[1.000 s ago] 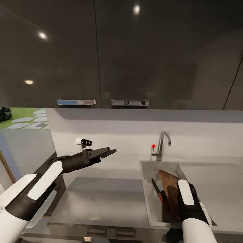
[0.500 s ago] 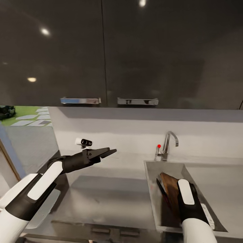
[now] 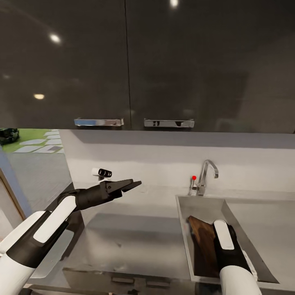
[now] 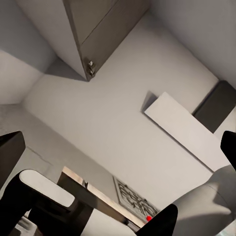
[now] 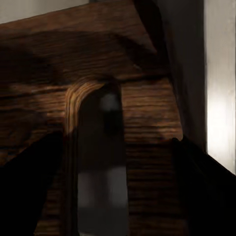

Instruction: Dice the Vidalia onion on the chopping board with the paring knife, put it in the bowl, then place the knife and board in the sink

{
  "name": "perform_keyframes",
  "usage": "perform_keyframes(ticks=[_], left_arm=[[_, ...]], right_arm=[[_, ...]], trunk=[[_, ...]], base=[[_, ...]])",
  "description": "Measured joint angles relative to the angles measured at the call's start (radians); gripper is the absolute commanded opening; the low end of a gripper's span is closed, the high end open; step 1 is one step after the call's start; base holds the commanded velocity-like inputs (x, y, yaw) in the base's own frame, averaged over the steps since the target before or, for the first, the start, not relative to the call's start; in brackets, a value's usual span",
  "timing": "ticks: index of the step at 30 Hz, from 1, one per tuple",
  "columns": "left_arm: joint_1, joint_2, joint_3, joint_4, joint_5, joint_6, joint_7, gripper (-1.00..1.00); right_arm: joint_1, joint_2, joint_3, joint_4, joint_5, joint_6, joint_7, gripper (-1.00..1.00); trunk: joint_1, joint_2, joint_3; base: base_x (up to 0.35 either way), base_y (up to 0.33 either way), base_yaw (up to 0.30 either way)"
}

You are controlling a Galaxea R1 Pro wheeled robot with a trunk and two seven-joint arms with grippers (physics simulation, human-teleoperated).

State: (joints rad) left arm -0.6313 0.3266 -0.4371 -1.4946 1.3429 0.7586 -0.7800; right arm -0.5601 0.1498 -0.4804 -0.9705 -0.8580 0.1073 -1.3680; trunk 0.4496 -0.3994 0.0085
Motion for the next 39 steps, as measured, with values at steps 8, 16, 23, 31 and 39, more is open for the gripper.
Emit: perform_keyframes(ticks=[8, 16, 23, 31, 39], left_arm=[[0.0, 0.0, 0.0, 0.0, 0.0, 0.0, 0.0, 1.0], [0.0, 0.001, 0.0, 0.0, 0.0, 0.0, 0.0, 1.0], [0.0, 0.001, 0.0, 0.0, 0.0, 0.0, 0.0, 1.0], [0.0, 0.001, 0.0, 0.0, 0.0, 0.0, 0.0, 1.0], [0.0, 0.002, 0.0, 0.0, 0.001, 0.0, 0.0, 1.0]], right_arm=[[0.0, 0.001, 0.0, -0.001, -0.003, 0.012, -0.049, -1.0], [0.001, 0.001, -0.001, 0.002, -0.004, -0.011, -0.009, -1.0], [0.0, 0.001, -0.001, 0.003, -0.004, -0.011, -0.01, -1.0], [0.0, 0.003, -0.001, 0.003, -0.001, -0.011, -0.01, -1.0], [0.0, 0.003, -0.002, 0.002, 0.0, -0.012, -0.01, -1.0]], trunk=[[-0.01, -0.001, 0.0], [0.0, 0.0, 0.0], [0.0, 0.0, 0.0], [0.0, 0.0, 0.0], [0.0, 0.0, 0.0]], base=[[0.117, 0.0, 0.0], [0.007, 0.0, 0.0], [0.0, 0.0, 0.0], [0.002, 0.001, 0.0], [0.077, 0.033, 0.0]])
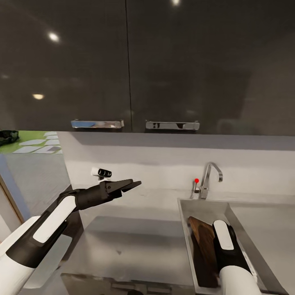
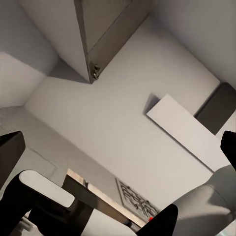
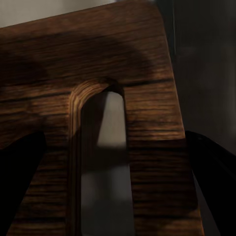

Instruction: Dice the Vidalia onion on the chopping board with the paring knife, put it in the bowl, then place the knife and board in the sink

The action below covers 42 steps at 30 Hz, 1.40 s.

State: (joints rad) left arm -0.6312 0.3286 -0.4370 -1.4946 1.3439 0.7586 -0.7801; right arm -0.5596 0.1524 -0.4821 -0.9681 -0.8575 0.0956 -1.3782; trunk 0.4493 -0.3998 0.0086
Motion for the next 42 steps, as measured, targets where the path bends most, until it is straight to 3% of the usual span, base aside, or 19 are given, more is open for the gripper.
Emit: perform_keyframes(ticks=[5, 6, 12, 18, 35, 42], left_arm=[[0.0, -0.001, 0.0, 0.0, 0.0, 0.0, 0.0, 1.0], [0.0, -0.001, 0.0, 0.0, 0.0, 0.0, -0.001, 1.0], [-0.002, -0.005, 0.007, -0.005, 0.005, -0.001, -0.005, 1.0], [-0.002, -0.004, 0.014, 0.028, 0.005, -0.002, -0.007, 1.0], [-0.002, -0.002, 0.014, 0.029, 0.005, -0.001, -0.007, 1.0], [-0.002, 0.002, 0.014, 0.029, 0.003, 0.001, -0.006, 1.0]], right_arm=[[0.0, -0.001, 0.0, 0.001, -0.002, 0.0, 0.0, -1.0], [0.0, -0.001, 0.0, 0.001, -0.001, 0.0, 0.0, 1.0], [-0.01, -0.003, 0.007, 0.012, 0.027, -0.009, 0.012, 1.0], [-0.014, 0.011, 0.009, -0.022, 0.018, -0.002, 0.004, 1.0], [-0.014, 0.014, 0.008, -0.108, 0.017, -0.001, 0.002, 1.0], [-0.014, 0.014, 0.008, -0.108, 0.017, -0.001, -0.006, 1.0]], trunk=[[0.0, 0.0, 0.0], [0.0, 0.0, 0.0], [0.0, 0.001, 0.0], [0.0, 0.001, 0.0], [0.0, 0.001, 0.0], [0.001, 0.001, 0.0]], base=[[0.003, 0.001, 0.0], [0.0, 0.0, 0.0], [0.0, 0.0, 0.0], [0.0, 0.0, 0.0], [-0.003, 0.0, 0.0], [-0.287, 0.0, 0.0]])
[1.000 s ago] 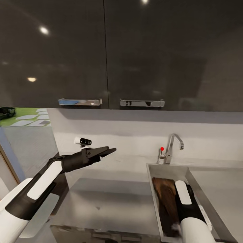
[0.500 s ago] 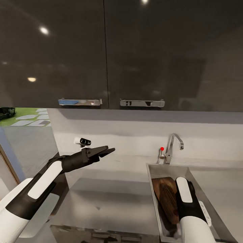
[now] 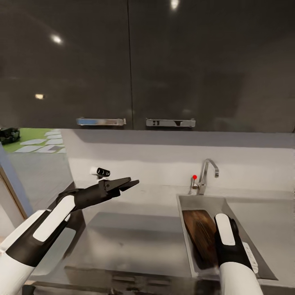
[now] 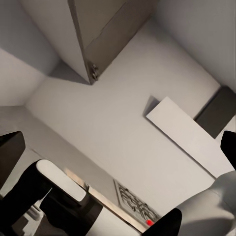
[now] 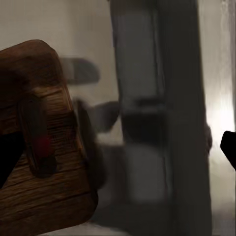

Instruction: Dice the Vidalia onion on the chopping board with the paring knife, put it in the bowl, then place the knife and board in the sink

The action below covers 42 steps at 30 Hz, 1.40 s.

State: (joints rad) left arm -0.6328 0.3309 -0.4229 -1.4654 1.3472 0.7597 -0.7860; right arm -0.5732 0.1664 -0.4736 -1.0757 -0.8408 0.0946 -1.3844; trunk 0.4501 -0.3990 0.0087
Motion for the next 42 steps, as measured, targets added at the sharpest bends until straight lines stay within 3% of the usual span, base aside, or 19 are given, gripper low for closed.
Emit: perform_keyframes(ticks=[3, 12, 17, 27, 32, 38, 42], left_arm=[[0.0, 0.001, 0.0, 0.0, 0.001, 0.0, 0.0, 1.0], [0.0, 0.005, 0.001, 0.0, 0.001, 0.0, 0.0, 1.0], [0.0, 0.005, 0.001, 0.0, 0.001, 0.0, 0.0, 1.0], [0.0, 0.006, 0.0, 0.0, 0.018, 0.001, 0.0, 1.0], [0.0, 0.006, 0.0, 0.0, 0.018, -0.001, 0.0, 1.0], [0.0, 0.006, 0.001, 0.0, 0.018, -0.003, 0.001, 1.0], [0.0, 0.006, 0.001, 0.0, 0.019, -0.003, 0.0, 1.0]], right_arm=[[0.0, 0.0, 0.004, -0.003, 0.002, 0.004, -0.001, 1.0], [0.0, -0.001, 0.141, -0.027, 0.005, 0.017, -0.038, 1.0], [0.0, -0.001, 0.166, -0.084, 0.003, 0.025, -0.05, 1.0], [0.0, 0.007, 0.203, -0.355, 0.001, 0.189, -0.106, 1.0], [0.0, 0.007, 0.22, -0.394, -0.002, 0.237, -0.107, 1.0], [0.0, 0.007, 0.291, -0.452, -0.038, 0.29, -0.108, 1.0], [0.0, 0.007, 0.296, -0.478, -0.054, 0.309, -0.108, 1.0]], trunk=[[0.0, 0.0, 0.0], [-0.001, 0.0, 0.0], [-0.001, 0.0, 0.0], [-0.001, 0.0, 0.0], [-0.001, 0.0, 0.0], [0.0, 0.0, 0.0], [0.0, 0.0, 0.0]], base=[[-0.126, 0.0, 0.0], [-0.012, 0.0, 0.0], [0.0, 0.0, 0.0], [0.0, 0.0, 0.0], [0.0, 0.0, 0.0], [-0.062, 0.0, 0.0], [-0.295, 0.0, 0.0]])
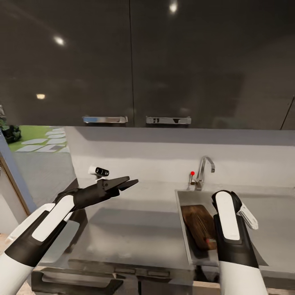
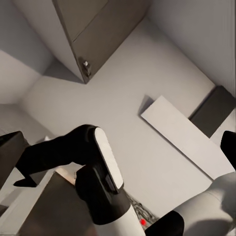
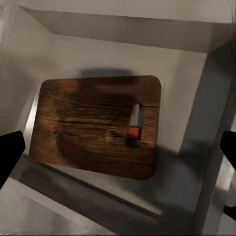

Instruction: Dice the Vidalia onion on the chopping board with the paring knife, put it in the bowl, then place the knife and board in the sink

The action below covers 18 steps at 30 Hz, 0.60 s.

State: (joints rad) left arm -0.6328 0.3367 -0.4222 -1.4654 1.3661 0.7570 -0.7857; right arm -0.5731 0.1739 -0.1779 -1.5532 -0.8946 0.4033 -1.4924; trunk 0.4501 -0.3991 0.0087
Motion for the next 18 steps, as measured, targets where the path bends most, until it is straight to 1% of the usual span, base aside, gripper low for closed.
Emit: perform_keyframes(ticks=[3, 8, 13, 16, 18], left_arm=[[0.0, 0.0, 0.0, 0.0, 0.002, 0.0, -0.001, 1.0], [0.0, 0.002, 0.001, 0.0, 0.002, 0.002, -0.002, 1.0], [0.0, 0.016, 0.001, 0.0, 0.004, 0.003, -0.004, 1.0], [0.0, 0.019, 0.001, 0.0, 0.006, 0.003, -0.012, 1.0], [0.0, 0.02, 0.001, 0.0, 0.007, 0.003, -0.015, 1.0]], right_arm=[[0.0, 0.0, 0.002, -0.01, -0.012, 0.032, 0.0, 1.0], [0.0, 0.0, 0.002, -0.015, -0.018, 0.052, 0.0, 1.0], [-0.001, 0.0, 0.004, -0.015, -0.019, 0.073, 0.001, 1.0], [-0.001, 0.0, 0.007, -0.015, -0.021, 0.081, 0.002, 1.0], [-0.01, 0.0, 0.01, -0.015, -0.022, 0.102, 0.006, 1.0]], trunk=[[0.0, 0.0, 0.0], [0.0, 0.0, 0.0], [0.0, 0.0, 0.0], [0.0, 0.0, 0.0], [0.0, 0.0, 0.0]], base=[[-0.33, 0.0, 0.0], [-0.337, 0.0, 0.0], [-0.339, 0.0, 0.0], [-0.339, 0.0, 0.0], [-0.339, 0.0, 0.0]])
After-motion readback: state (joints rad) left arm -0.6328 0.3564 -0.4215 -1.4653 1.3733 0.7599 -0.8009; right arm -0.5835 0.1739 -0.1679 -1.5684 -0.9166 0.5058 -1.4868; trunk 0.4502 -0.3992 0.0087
